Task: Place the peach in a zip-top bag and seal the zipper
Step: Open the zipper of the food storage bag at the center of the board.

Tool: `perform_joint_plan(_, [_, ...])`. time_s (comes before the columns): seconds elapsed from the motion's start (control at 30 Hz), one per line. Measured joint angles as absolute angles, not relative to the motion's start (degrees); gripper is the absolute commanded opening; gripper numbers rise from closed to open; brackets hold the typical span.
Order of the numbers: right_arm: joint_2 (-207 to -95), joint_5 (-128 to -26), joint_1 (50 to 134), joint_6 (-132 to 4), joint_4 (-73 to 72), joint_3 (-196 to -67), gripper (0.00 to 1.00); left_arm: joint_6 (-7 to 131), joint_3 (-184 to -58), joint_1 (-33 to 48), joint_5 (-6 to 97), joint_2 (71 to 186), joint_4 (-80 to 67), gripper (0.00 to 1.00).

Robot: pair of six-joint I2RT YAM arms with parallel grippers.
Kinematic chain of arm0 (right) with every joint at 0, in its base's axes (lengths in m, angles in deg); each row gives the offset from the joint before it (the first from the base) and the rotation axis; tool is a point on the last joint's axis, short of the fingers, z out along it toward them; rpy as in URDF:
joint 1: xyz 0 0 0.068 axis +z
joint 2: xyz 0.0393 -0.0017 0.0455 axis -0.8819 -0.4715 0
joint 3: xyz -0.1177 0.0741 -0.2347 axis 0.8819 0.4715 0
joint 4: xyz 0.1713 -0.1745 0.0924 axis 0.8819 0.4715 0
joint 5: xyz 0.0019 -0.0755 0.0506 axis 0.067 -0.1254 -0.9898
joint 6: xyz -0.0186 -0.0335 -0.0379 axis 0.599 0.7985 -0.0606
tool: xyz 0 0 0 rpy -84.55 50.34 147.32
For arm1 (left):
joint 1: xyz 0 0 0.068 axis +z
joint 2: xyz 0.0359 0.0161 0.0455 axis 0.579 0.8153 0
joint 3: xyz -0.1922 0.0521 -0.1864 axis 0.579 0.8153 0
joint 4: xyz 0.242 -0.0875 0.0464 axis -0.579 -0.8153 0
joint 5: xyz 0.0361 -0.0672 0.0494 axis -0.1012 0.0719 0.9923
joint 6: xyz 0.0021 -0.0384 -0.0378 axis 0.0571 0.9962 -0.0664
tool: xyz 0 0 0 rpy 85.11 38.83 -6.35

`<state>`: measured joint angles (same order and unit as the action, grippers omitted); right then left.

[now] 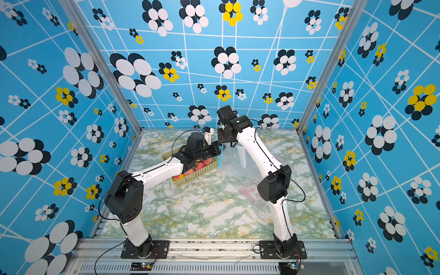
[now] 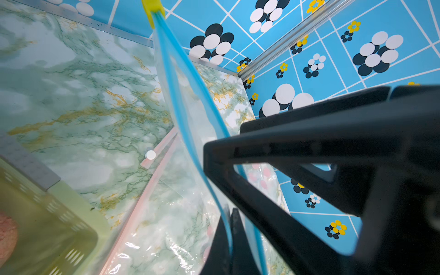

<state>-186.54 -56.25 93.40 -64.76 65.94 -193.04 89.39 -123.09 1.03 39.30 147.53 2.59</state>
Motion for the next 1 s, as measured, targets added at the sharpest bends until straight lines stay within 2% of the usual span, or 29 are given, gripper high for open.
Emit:
perform_joint_plan(0.07, [-187.4, -55.5, 93.6, -64.5, 66.6, -193.7, 0.33, 89.4, -123.1, 1.0, 39.8, 147.5, 2.4, 0.0])
perform_joint_plan(0.23, [-189.1, -52.8, 94.3, -63.9, 68.7, -193.9, 0.09, 89.3, -123.1, 1.1, 41.8, 147.4, 0.6, 0.0])
perform_joint_plan(0.33, [-189.3, -51.7, 94.8, -64.1, 69.6, -193.9, 0.0, 89.3, -123.1, 1.1, 43.2, 147.2, -0.6, 0.0])
perform_joint_plan(0.63, [-184.9, -47.4, 96.3, -64.3, 69.2, -187.6, 0.0, 89.4, -123.1, 0.5, 50.2, 146.4, -7.9, 0.0])
perform_joint_plan(0.93, [-168.7, -43.8, 96.7, -65.4, 65.9, -169.2, 0.0, 95.5, -122.5, 0.5, 55.5, 146.5, -12.2, 0.0])
perform_joint_plan(1.0, [-165.3, -43.8, 96.7, -65.6, 65.1, -165.0, 0.0, 96.5, -122.5, 0.3, 55.9, 146.8, -12.5, 0.03])
